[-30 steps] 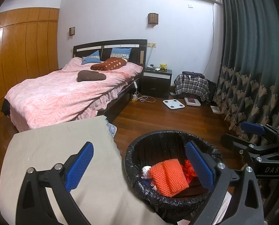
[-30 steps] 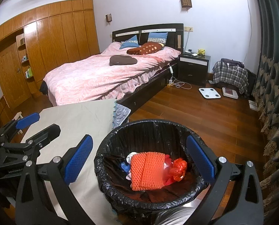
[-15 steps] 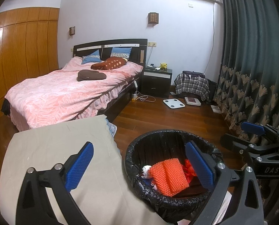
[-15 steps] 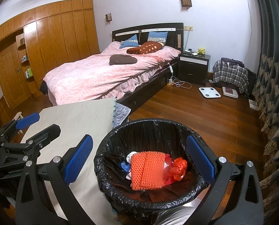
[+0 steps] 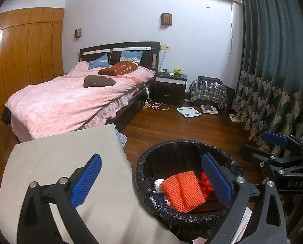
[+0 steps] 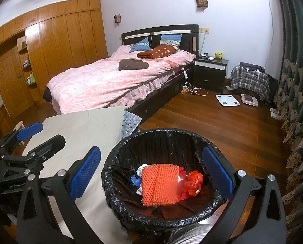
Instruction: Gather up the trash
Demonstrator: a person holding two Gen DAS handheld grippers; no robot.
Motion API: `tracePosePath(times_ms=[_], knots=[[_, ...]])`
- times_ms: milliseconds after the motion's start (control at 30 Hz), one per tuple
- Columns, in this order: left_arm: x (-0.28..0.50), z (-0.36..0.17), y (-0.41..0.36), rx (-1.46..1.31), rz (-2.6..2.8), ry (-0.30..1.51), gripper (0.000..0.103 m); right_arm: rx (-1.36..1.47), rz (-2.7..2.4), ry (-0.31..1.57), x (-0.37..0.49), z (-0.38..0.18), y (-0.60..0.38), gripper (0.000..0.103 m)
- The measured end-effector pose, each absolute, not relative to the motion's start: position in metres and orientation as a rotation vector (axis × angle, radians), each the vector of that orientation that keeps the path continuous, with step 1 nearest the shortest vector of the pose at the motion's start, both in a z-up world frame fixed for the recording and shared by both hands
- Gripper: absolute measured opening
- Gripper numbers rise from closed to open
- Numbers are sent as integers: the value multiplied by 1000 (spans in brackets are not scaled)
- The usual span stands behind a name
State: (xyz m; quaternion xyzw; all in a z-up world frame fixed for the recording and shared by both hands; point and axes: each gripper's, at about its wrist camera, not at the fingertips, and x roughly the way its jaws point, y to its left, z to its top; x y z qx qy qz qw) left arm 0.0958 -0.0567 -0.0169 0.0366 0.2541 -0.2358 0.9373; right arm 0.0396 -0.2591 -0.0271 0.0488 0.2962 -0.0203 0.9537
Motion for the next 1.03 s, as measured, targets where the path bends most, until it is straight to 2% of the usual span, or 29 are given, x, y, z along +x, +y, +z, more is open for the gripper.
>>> tracePosePath(times_ms=[1033], knots=[[97,-18,-56,76,-482,524,97,99,-42,608,39,-34,-257,97]])
